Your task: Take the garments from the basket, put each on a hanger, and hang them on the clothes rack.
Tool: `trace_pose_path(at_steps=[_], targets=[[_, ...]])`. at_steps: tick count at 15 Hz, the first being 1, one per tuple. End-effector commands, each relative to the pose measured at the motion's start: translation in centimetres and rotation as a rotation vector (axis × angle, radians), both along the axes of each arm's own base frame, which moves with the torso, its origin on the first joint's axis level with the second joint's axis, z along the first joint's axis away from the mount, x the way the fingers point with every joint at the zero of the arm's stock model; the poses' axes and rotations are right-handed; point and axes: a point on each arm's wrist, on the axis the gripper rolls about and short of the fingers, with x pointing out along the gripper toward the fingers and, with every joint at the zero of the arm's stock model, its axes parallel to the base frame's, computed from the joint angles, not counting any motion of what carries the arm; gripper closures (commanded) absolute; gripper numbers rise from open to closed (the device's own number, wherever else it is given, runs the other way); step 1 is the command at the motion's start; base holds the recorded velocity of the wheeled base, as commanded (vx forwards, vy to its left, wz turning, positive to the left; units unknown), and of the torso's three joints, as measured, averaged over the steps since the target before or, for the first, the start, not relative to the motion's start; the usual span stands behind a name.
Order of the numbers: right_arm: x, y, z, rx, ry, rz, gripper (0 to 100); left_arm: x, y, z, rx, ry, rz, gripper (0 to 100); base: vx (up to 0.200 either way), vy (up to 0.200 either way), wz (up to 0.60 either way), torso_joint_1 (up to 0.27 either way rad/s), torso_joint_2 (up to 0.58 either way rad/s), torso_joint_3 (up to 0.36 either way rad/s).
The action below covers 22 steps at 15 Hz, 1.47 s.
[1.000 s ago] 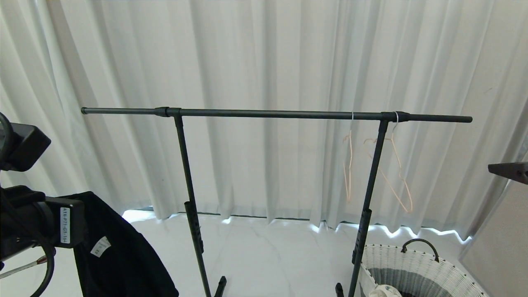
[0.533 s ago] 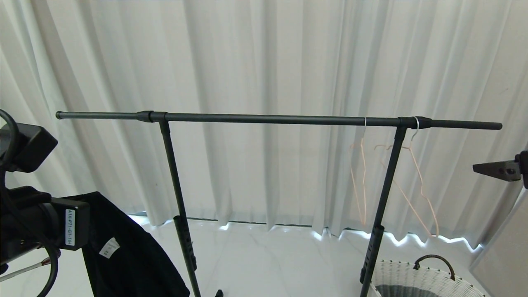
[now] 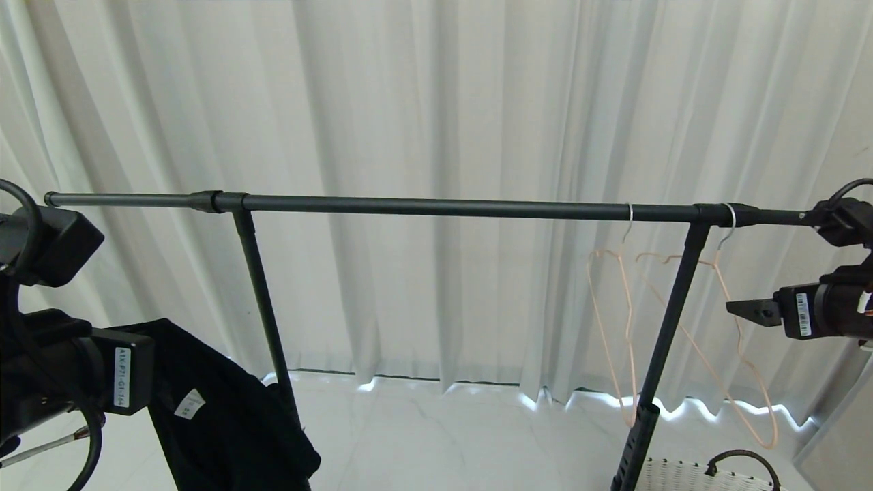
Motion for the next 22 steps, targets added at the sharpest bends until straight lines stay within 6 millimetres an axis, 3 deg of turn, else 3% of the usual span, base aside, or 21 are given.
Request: trace_pose_path(at_steps=[1, 6, 11, 19, 20, 22], targets=[[1.8, -0.3, -2.5, -0.007, 0.076, -0.018, 0, 0.0, 0.0, 0.0, 0.000, -0.002, 0.001, 100, 0.000, 0.000, 0.00, 0.000, 0.00, 0.000], [5.2, -1.0, -5.9, 0.024, 0.115, -0.011, 0, -0.2, 0.2, 0.2, 0.023, -0.012, 0.012, 100, 0.000, 0.000, 0.00, 0.000, 0.00, 0.000], [7.2, -1.0, -9.0, 0.077, 0.124, -0.048, 0, -0.4, 0.3, -0.1, 0.027, -0.007, 0.016, 100, 0.000, 0.000, 0.00, 0.000, 0.00, 0.000], [7.5, -0.9, -9.1, 0.092, 0.105, -0.057, 0, -0.2, 0.2, -0.3, 0.031, 0.003, 0.016, 100, 0.000, 0.000, 0.00, 0.000, 0.00, 0.000], [7.5, -0.9, -9.1, 0.092, 0.105, -0.057, 100, -0.2, 0.2, -0.3, 0.031, 0.003, 0.016, 100, 0.000, 0.000, 0.00, 0.000, 0.00, 0.000], [7.5, -1.0, -9.0, 0.091, 0.104, -0.059, 100, -0.3, 0.2, -0.2, 0.030, 0.000, 0.016, 100, 0.000, 0.000, 0.00, 0.000, 0.00, 0.000]])
